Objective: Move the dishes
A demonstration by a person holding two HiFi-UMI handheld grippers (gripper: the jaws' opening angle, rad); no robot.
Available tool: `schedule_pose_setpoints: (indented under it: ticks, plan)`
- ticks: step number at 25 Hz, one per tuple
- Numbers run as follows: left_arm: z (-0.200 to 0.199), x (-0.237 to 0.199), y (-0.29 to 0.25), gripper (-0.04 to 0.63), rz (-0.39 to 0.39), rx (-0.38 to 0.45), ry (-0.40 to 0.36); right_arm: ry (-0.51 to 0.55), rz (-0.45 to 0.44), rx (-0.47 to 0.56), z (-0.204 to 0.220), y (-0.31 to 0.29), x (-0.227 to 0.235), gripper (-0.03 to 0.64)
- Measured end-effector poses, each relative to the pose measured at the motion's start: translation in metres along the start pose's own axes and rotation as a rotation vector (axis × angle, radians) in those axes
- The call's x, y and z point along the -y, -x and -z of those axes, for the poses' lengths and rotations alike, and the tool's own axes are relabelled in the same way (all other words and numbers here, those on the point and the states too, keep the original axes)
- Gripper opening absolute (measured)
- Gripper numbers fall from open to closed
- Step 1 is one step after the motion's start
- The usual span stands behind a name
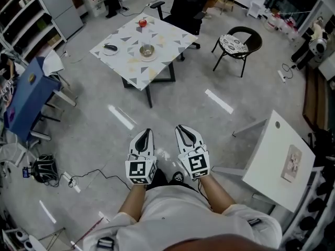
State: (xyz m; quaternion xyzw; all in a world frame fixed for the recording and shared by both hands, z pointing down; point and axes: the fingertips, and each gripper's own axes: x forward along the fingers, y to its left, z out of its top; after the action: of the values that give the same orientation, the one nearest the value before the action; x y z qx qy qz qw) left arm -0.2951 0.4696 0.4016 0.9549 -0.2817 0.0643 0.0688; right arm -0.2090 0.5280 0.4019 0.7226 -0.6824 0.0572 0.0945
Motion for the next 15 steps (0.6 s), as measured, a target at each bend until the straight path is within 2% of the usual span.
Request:
schedule_pose_setpoints:
  ticks: [6, 12, 15]
  plan:
    - [-0.004, -0.051, -0.024, 0.02, 0.058, -0.003, -0.012, -0.021, 0.046, -0.029, 0.0, -0.047, -0.011, 0.049]
    - [-0.01, -0.099, -0.044, 0.02, 0.121, 0.002, -0.012, -0.033, 0.089, -0.037, -0.006, -0.093, -0.023, 0.052]
    - [-0.009, -0.115, -0.056, 0.02, 0.143, -0.019, -0.009, -0.09, 0.086, -0.043, -0.002, -0.11, -0.025, 0.077]
